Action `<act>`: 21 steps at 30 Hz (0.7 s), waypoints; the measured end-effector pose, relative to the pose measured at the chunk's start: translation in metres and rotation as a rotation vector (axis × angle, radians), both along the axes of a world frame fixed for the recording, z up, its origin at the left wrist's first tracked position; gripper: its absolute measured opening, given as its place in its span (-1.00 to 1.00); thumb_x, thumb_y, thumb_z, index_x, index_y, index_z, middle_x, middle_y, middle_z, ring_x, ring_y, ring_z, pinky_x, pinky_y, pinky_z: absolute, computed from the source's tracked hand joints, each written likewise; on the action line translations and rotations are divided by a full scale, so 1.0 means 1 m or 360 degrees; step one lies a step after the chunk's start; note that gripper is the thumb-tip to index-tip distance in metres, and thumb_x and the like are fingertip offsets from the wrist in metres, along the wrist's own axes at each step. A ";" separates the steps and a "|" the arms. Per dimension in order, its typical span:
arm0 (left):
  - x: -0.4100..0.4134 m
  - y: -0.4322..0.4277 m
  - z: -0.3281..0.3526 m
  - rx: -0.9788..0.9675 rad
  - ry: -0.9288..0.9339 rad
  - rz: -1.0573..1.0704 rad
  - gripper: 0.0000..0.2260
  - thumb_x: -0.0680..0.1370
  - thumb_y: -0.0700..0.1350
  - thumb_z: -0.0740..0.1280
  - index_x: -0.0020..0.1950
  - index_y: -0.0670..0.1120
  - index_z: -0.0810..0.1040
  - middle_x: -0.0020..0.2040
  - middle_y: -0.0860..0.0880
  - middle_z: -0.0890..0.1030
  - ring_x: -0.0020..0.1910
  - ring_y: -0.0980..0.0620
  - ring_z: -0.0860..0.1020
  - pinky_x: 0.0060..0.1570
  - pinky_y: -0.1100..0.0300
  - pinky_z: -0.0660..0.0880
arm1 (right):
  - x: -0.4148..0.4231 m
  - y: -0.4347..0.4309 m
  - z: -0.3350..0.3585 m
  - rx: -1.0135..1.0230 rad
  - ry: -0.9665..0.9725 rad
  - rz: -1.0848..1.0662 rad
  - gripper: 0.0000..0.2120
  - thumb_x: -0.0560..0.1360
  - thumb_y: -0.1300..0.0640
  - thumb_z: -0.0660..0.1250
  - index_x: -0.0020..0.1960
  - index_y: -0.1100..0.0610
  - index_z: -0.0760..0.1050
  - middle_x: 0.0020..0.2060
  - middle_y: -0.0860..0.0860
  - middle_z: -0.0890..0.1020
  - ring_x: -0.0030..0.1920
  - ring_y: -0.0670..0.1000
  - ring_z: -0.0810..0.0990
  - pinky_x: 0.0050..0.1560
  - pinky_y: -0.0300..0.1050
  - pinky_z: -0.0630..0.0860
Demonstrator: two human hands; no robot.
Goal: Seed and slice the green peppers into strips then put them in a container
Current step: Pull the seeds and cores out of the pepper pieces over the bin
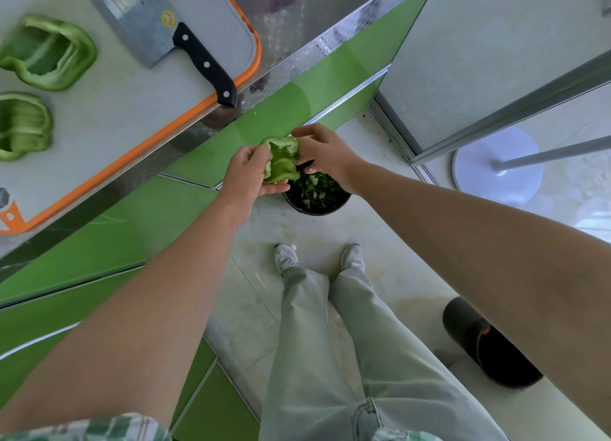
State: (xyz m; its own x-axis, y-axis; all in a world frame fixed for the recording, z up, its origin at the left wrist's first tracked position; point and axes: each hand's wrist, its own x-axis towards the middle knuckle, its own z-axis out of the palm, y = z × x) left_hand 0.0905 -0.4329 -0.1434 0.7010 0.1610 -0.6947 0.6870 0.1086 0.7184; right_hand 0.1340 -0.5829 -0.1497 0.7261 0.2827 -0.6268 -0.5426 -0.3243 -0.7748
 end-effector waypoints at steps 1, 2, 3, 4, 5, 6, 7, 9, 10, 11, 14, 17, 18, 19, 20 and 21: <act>0.000 0.000 0.001 0.0000 0.0000 -0.0016 -0.93 0.61 -0.18 0.21 -0.02 -0.18 0.43 -0.14 -0.17 0.56 -0.21 -0.17 0.62 -0.12 -0.07 0.65 | 0.002 0.001 0.002 0.0052 0.0041 0.0026 -0.69 0.54 0.24 0.18 0.27 0.15 0.42 -0.08 0.05 0.55 -0.13 0.01 0.55 -0.01 -0.06 0.58; -0.001 0.001 0.001 -0.0007 -0.0003 -0.0035 -0.93 0.61 -0.19 0.20 -0.03 -0.18 0.42 -0.15 -0.18 0.57 -0.20 -0.18 0.62 -0.11 -0.08 0.65 | 0.003 0.003 0.004 0.0050 0.0041 0.0108 -0.69 0.52 0.24 0.20 0.26 0.15 0.41 -0.07 0.05 0.55 -0.15 0.00 0.55 -0.06 -0.09 0.58; -0.001 0.002 0.003 -0.0022 -0.0010 -0.0054 -0.93 0.61 -0.19 0.20 -0.03 -0.19 0.42 -0.15 -0.18 0.58 -0.20 -0.18 0.62 -0.10 -0.09 0.65 | 0.003 0.005 0.005 0.0022 0.0029 0.0206 -0.70 0.51 0.24 0.22 0.24 0.15 0.42 -0.08 0.06 0.56 -0.17 -0.01 0.55 -0.12 -0.13 0.58; -0.001 0.002 0.003 -0.0037 -0.0017 -0.0076 -0.93 0.61 -0.20 0.20 -0.02 -0.20 0.41 -0.15 -0.19 0.58 -0.20 -0.18 0.63 -0.09 -0.10 0.65 | 0.002 0.007 0.005 -0.0015 0.0022 0.0274 -0.71 0.50 0.23 0.25 0.22 0.16 0.41 -0.07 0.07 0.56 -0.18 -0.01 0.56 -0.15 -0.16 0.58; -0.001 0.001 0.005 -0.0051 -0.0023 -0.0102 -0.92 0.61 -0.20 0.20 0.00 -0.21 0.41 -0.14 -0.19 0.58 -0.21 -0.18 0.63 -0.09 -0.10 0.65 | 0.002 0.009 0.005 -0.0053 0.0027 0.0287 -0.71 0.49 0.23 0.28 0.21 0.16 0.41 -0.06 0.09 0.57 -0.19 0.00 0.56 -0.16 -0.16 0.59; 0.000 0.000 0.006 -0.0065 -0.0025 -0.0127 -0.92 0.60 -0.20 0.21 0.02 -0.21 0.41 -0.12 -0.20 0.58 -0.21 -0.18 0.64 -0.08 -0.09 0.65 | 0.002 0.011 0.004 -0.0098 0.0026 0.0254 -0.71 0.49 0.22 0.30 0.21 0.16 0.42 -0.04 0.10 0.58 -0.18 0.01 0.58 -0.15 -0.16 0.60; 0.000 -0.001 0.008 -0.0086 -0.0023 -0.0147 -0.91 0.60 -0.19 0.21 0.03 -0.22 0.41 -0.11 -0.22 0.58 -0.20 -0.18 0.64 -0.08 -0.09 0.64 | 0.002 0.013 0.004 -0.0152 0.0012 0.0201 -0.70 0.48 0.21 0.33 0.21 0.16 0.43 -0.03 0.11 0.59 -0.16 0.02 0.60 -0.14 -0.16 0.61; 0.001 -0.002 0.010 -0.0123 -0.0023 -0.0182 -0.90 0.60 -0.19 0.22 0.04 -0.22 0.40 -0.09 -0.25 0.57 -0.21 -0.19 0.65 -0.07 -0.09 0.64 | 0.004 0.014 0.002 -0.0252 -0.0011 0.0094 -0.67 0.45 0.18 0.39 0.19 0.15 0.46 -0.02 0.11 0.61 -0.16 0.02 0.62 -0.20 -0.20 0.61; 0.001 -0.002 0.011 -0.0131 -0.0029 -0.0204 -0.91 0.60 -0.19 0.23 0.03 -0.22 0.41 -0.09 -0.25 0.58 -0.21 -0.19 0.65 -0.07 -0.09 0.64 | 0.005 0.014 0.001 -0.0274 0.0018 0.0056 -0.65 0.42 0.17 0.43 0.18 0.15 0.47 -0.03 0.11 0.62 -0.21 0.01 0.61 -0.29 -0.23 0.58; 0.001 -0.002 0.012 -0.0131 -0.0038 -0.0222 -0.91 0.60 -0.19 0.23 0.02 -0.22 0.41 -0.10 -0.26 0.58 -0.21 -0.19 0.64 -0.07 -0.09 0.64 | 0.006 0.014 0.001 -0.0275 0.0084 0.0017 -0.61 0.40 0.17 0.45 0.19 0.17 0.47 -0.05 0.11 0.62 -0.27 -0.01 0.60 -0.38 -0.28 0.53; 0.000 -0.006 0.013 -0.0132 -0.0071 -0.0203 -0.93 0.60 -0.20 0.25 -0.03 -0.19 0.42 -0.13 -0.25 0.59 -0.22 -0.19 0.64 -0.09 -0.08 0.65 | 0.008 0.014 0.005 -0.0179 0.0309 -0.0173 -0.61 0.37 0.23 0.46 0.16 0.21 0.48 -0.09 0.12 0.61 -0.30 -0.01 0.61 -0.39 -0.27 0.52; 0.000 -0.009 0.013 -0.0115 -0.0081 -0.0178 -0.93 0.60 -0.20 0.26 -0.03 -0.18 0.42 -0.10 -0.26 0.58 -0.23 -0.18 0.65 -0.14 -0.04 0.66 | 0.010 0.015 0.005 -0.0184 0.0350 -0.0244 -0.67 0.38 0.21 0.45 0.12 0.21 0.49 -0.17 0.08 0.61 -0.26 0.00 0.62 -0.26 -0.18 0.61; 0.000 -0.010 0.013 -0.0110 -0.0083 -0.0175 -0.93 0.60 -0.19 0.27 -0.02 -0.19 0.43 -0.08 -0.26 0.58 -0.22 -0.18 0.65 -0.14 -0.04 0.66 | 0.010 0.016 0.005 -0.0225 0.0339 -0.0238 -0.70 0.38 0.19 0.44 0.09 0.20 0.50 -0.22 0.05 0.60 -0.27 -0.01 0.61 -0.21 -0.16 0.63; 0.001 -0.011 0.013 -0.0104 -0.0084 -0.0167 -0.93 0.60 -0.19 0.27 -0.02 -0.18 0.43 -0.08 -0.25 0.58 -0.21 -0.18 0.65 -0.13 -0.04 0.66 | 0.011 0.018 0.004 -0.0283 0.0318 -0.0230 -0.73 0.39 0.15 0.44 0.04 0.17 0.49 -0.25 0.03 0.58 -0.28 -0.02 0.59 -0.20 -0.16 0.62; 0.001 -0.013 0.013 -0.0101 -0.0090 -0.0150 -0.94 0.59 -0.19 0.28 -0.01 -0.18 0.44 -0.07 -0.24 0.57 -0.19 -0.18 0.65 -0.12 -0.04 0.65 | 0.012 0.020 0.003 -0.0352 0.0284 -0.0230 -0.77 0.38 0.12 0.43 -0.02 0.15 0.49 -0.27 0.01 0.58 -0.29 -0.02 0.58 -0.23 -0.18 0.61; 0.002 -0.014 0.012 -0.0094 -0.0099 -0.0131 -0.93 0.59 -0.19 0.29 -0.01 -0.17 0.45 -0.07 -0.21 0.57 -0.17 -0.17 0.65 -0.11 -0.03 0.65 | 0.012 0.022 0.002 -0.0407 0.0240 -0.0249 -0.83 0.38 0.11 0.42 -0.09 0.13 0.48 -0.29 0.00 0.57 -0.30 -0.02 0.58 -0.24 -0.18 0.59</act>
State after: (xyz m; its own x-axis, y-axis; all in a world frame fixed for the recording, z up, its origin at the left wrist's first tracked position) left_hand 0.0921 -0.4473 -0.1309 0.7522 0.0614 -0.6560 0.6497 0.0970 0.7540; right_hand 0.1459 -0.5609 -0.1475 0.6418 -0.0053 -0.7668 -0.7038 -0.4012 -0.5863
